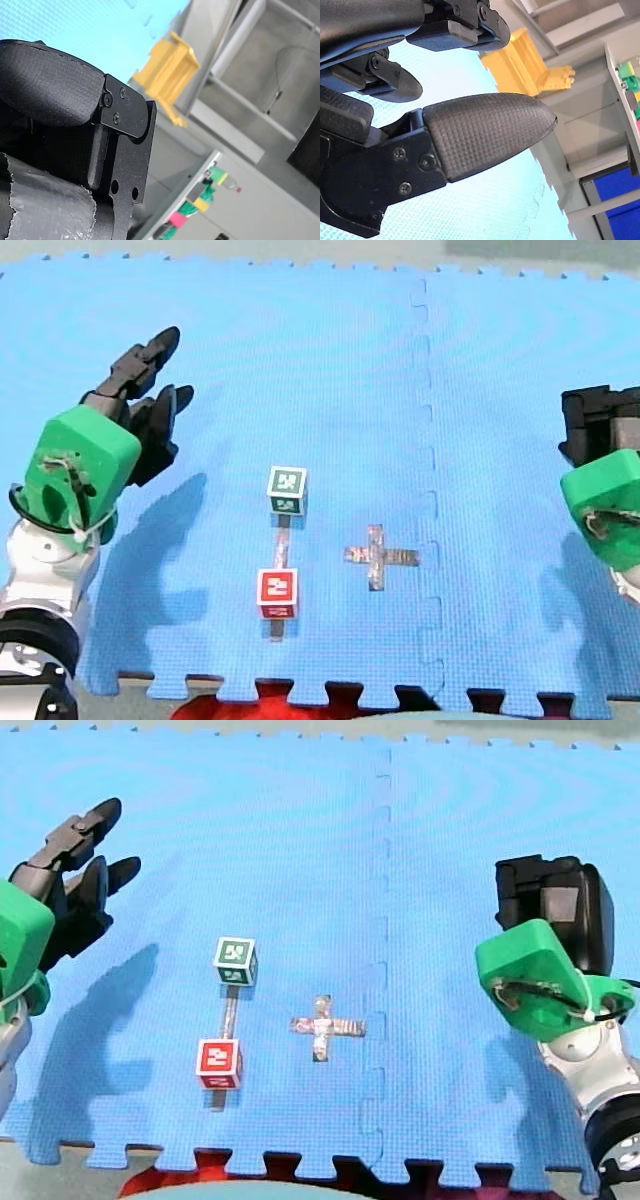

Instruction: Stack cube left

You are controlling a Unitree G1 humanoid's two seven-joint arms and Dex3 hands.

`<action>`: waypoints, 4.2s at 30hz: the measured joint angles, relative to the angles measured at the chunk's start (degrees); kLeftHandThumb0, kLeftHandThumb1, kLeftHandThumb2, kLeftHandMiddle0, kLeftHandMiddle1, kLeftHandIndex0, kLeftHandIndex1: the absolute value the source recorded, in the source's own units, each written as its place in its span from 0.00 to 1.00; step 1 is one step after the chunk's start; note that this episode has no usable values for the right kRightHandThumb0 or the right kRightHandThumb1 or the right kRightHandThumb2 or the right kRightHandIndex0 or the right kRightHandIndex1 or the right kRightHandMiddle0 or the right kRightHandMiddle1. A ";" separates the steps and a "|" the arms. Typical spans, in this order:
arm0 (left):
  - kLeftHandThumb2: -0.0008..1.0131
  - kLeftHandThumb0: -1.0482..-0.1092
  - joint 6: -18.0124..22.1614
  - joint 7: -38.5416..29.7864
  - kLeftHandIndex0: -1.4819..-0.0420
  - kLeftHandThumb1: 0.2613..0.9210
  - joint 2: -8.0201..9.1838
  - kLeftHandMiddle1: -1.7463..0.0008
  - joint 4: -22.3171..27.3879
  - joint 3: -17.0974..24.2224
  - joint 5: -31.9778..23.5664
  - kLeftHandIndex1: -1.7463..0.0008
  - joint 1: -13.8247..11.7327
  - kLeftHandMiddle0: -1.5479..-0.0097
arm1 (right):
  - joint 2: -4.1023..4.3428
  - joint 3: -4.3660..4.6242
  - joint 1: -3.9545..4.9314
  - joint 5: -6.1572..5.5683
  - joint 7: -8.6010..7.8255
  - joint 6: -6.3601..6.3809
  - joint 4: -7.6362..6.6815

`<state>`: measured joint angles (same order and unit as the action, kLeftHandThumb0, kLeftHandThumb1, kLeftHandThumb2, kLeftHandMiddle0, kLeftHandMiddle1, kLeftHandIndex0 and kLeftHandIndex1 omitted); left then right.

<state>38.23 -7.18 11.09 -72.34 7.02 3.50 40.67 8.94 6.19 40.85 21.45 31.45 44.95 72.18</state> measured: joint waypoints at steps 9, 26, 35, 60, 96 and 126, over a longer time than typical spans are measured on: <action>0.78 0.00 0.01 0.52 0.82 1.00 -0.16 1.00 0.03 -0.05 0.11 1.00 0.13 0.64 | 0.02 -0.15 0.00 -0.09 -0.16 0.26 0.07; 0.79 0.00 0.26 0.74 0.82 1.00 -0.26 1.00 0.28 -0.06 0.11 1.00 0.13 0.64 | 0.05 -0.29 -0.01 -0.27 -0.38 0.49 -0.07; 0.79 0.00 0.25 0.72 0.82 1.00 -0.26 1.00 0.29 -0.04 0.10 1.00 0.15 0.64 | 0.05 -0.25 -0.01 -0.26 -0.26 0.49 -0.06; 0.74 0.00 1.34 -0.21 0.86 1.00 -0.90 0.01 -0.29 2.27 -2.61 0.99 -0.16 0.52 | 0.02 -0.18 -0.01 -0.22 -0.04 0.48 0.04; 0.00 0.29 -0.86 -3.31 0.80 0.61 -0.92 0.00 -0.18 4.15 -4.13 1.00 0.31 0.44 | -0.03 -0.06 0.04 0.11 0.57 0.36 0.31; 0.00 0.25 -6.68 -37.54 0.62 0.57 8.25 0.00 3.10 3.23 -9.50 0.98 0.22 0.42 | -0.56 0.60 0.15 0.55 2.94 -1.03 0.47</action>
<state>31.55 -44.71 19.34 -69.24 10.25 -6.00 40.89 8.38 6.79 41.00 22.00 34.39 43.93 72.65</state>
